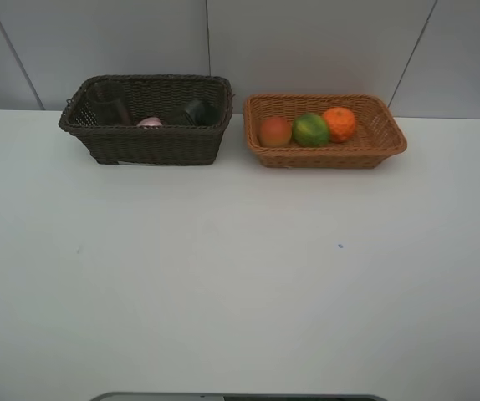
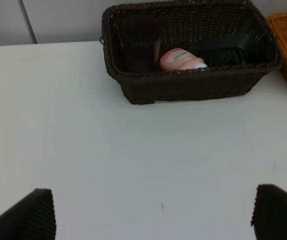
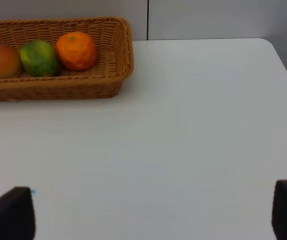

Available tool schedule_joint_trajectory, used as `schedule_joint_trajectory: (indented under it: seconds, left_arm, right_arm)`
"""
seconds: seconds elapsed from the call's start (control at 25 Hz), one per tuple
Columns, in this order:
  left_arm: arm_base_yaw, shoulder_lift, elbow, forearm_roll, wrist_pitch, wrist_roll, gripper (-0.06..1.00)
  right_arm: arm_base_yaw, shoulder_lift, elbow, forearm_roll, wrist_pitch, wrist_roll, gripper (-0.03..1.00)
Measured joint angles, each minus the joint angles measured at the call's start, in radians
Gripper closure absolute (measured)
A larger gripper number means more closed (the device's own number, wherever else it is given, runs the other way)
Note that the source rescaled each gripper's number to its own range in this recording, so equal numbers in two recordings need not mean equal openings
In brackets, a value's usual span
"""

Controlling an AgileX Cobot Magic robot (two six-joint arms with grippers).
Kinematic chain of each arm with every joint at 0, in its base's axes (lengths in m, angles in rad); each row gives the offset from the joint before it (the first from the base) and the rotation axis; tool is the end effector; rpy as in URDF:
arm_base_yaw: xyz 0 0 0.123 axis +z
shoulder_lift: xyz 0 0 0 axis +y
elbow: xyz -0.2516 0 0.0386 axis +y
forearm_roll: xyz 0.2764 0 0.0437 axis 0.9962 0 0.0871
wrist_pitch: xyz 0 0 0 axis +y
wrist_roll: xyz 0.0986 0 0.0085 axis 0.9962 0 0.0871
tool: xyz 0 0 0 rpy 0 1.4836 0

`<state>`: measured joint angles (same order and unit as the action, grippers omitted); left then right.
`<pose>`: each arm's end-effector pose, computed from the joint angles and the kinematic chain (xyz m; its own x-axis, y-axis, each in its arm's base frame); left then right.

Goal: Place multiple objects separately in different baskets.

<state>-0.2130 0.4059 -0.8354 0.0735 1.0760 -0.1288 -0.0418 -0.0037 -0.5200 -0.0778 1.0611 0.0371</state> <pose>0.1000 -0.0151 0.3602 -0.5301 0.0190 -0.8477 0.1082 0.9931 -0.0454 0.0543 -0.0090 0.2938 -0.4337 0.0172 -0.9009 0.1024 0.9943 -0.0303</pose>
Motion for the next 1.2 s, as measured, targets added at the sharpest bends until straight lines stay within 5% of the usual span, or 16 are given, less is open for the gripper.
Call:
schedule_joint_trajectory:
  seconds: [0.44, 0.96, 1.2]
  left_arm:
    - [0.000, -0.258, 0.146, -0.009, 0.052, 0.002, -0.06]
    - [0.000, -0.273, 0.312, -0.056, -0.009, 0.013, -0.06]
    - [0.000, -0.287, 0.329, -0.084, -0.009, 0.092, -0.06]
  right_arm:
    - [0.000, 0.000, 0.000, 0.000, 0.000, 0.000, -0.03]
    - [0.000, 0.000, 0.000, 0.000, 0.000, 0.000, -0.03]
    - [0.000, 0.000, 0.000, 0.000, 0.000, 0.000, -0.03]
